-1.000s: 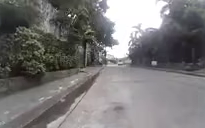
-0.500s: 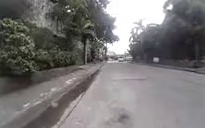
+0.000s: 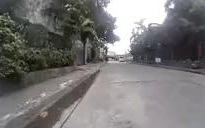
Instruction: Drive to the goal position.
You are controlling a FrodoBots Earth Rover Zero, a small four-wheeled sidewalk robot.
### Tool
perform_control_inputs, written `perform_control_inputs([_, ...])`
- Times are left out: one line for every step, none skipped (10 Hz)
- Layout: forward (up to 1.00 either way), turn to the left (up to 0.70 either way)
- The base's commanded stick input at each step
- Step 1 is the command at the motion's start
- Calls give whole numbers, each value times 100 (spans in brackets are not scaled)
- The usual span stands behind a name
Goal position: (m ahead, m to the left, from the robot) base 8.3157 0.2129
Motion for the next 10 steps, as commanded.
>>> perform_control_inputs([57,0])
perform_control_inputs([57,0])
perform_control_inputs([56,0])
perform_control_inputs([53,-1])
perform_control_inputs([42,-18])
perform_control_inputs([42,-19])
perform_control_inputs([41,-18])
perform_control_inputs([41,-1])
perform_control_inputs([41,0])
perform_control_inputs([41,-9])
